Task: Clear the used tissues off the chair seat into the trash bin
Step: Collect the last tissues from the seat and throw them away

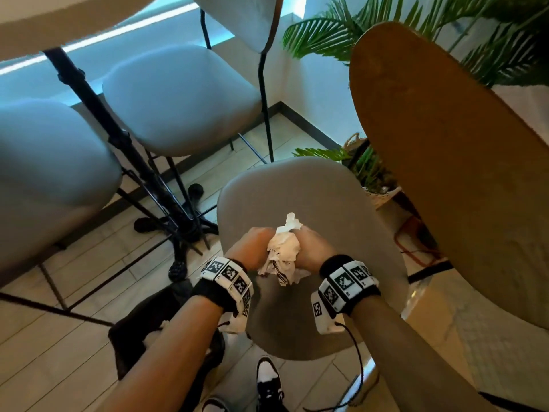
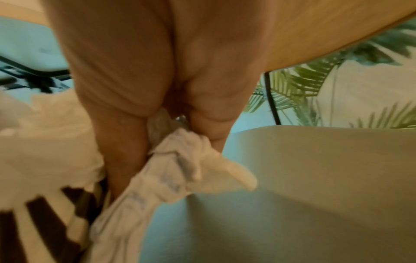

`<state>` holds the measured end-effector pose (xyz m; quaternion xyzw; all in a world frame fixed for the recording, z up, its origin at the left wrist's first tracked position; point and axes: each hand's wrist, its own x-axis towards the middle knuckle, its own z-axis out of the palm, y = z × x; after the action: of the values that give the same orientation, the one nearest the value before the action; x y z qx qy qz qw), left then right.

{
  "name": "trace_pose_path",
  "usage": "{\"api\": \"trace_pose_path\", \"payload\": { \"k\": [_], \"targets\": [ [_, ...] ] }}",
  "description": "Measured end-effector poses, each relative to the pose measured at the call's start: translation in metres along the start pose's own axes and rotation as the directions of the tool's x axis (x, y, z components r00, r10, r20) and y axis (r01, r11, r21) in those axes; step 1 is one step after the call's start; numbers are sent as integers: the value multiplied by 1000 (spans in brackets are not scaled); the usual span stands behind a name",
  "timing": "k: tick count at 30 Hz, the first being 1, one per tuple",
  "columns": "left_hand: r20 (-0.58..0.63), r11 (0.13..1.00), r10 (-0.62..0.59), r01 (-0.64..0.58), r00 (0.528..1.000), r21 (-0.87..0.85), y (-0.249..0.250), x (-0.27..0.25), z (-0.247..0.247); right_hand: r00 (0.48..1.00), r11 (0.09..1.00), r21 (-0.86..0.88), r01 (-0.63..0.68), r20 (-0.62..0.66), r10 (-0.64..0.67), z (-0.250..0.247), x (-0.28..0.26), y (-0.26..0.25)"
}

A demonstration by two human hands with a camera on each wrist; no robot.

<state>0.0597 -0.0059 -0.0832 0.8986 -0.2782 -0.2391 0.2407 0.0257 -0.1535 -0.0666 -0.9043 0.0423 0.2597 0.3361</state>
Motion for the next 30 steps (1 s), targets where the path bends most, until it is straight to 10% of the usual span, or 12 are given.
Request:
{"api": "trace_pose_path", "payload": {
  "k": [10, 16, 25, 30],
  "targets": [
    [-145, 910, -322, 264, 935, -320, -92, -170, 1, 929, 952, -179, 247, 322, -180, 125, -2, -114],
    [-15, 732, -620, 572, 784, -369, -201, -248, 65, 849, 884, -294, 362, 497, -182, 276, 40, -141],
    [137, 386, -817, 707, 561, -592, -396, -282, 244, 809, 884, -296, 361, 571, -140, 522, 165, -63],
    [108, 361, -815, 645, 569, -673, -454, -280, 353, 793, 936, -281, 213, 609, 3, 608, 197, 22]
  ]
}}
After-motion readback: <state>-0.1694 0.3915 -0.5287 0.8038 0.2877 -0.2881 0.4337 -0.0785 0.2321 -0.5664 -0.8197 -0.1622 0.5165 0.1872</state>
